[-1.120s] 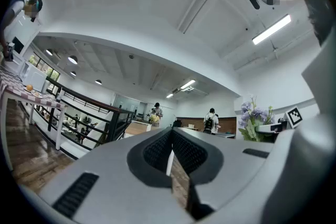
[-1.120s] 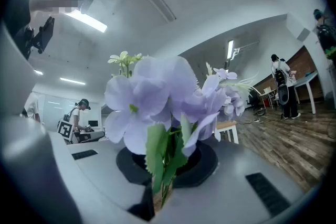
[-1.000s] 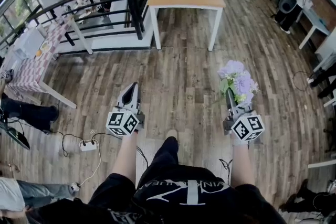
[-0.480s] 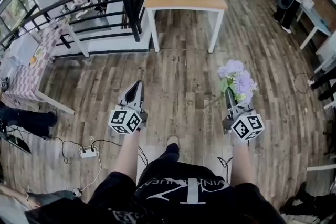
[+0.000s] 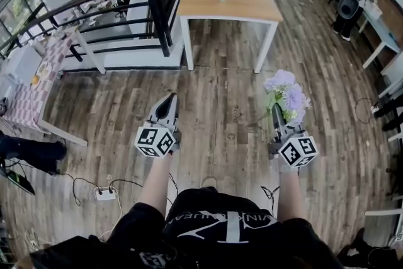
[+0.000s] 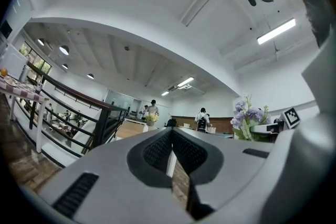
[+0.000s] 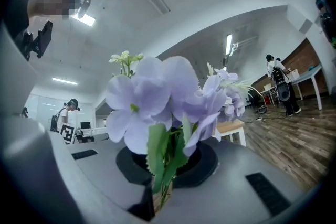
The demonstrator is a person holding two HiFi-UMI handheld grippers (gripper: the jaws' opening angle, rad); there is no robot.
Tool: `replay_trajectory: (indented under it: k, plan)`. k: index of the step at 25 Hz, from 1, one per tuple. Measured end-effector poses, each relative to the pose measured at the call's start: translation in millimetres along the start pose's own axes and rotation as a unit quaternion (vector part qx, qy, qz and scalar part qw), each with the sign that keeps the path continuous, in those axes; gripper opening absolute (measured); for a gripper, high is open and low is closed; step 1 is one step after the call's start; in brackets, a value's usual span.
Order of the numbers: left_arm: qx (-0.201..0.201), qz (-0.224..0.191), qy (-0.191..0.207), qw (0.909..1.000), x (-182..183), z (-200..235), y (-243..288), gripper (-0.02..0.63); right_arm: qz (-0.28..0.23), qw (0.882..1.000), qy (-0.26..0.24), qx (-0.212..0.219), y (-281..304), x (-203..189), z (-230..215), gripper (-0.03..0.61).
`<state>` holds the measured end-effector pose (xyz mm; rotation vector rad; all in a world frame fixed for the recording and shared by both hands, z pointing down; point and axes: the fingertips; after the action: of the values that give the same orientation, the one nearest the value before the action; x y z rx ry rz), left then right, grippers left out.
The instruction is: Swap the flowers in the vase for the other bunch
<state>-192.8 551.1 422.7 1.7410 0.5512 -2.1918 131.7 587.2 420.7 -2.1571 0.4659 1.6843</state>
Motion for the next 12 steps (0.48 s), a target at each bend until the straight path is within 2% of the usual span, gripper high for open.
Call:
replay_trajectory:
  k: [6,12]
  plan:
    - [0.006,-0.005,-0.008,0.9999,-4,42,36,0.009,-0.007,1.0,0.008,-0.008,50,-5,-16,0.048]
    - [0.003,0.008,-0.022,0.9997,-18,60,64,0.011,0.002,0.999,0.024,-0.023,76,-15,-35,0.048]
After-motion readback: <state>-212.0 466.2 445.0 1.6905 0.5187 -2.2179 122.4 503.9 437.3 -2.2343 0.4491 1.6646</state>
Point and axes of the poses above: the fingertips, and each gripper's own axes: y forward along the fingers, z to its left, x out of its top, and after that the axes turned 1 degree about -y, right-handed
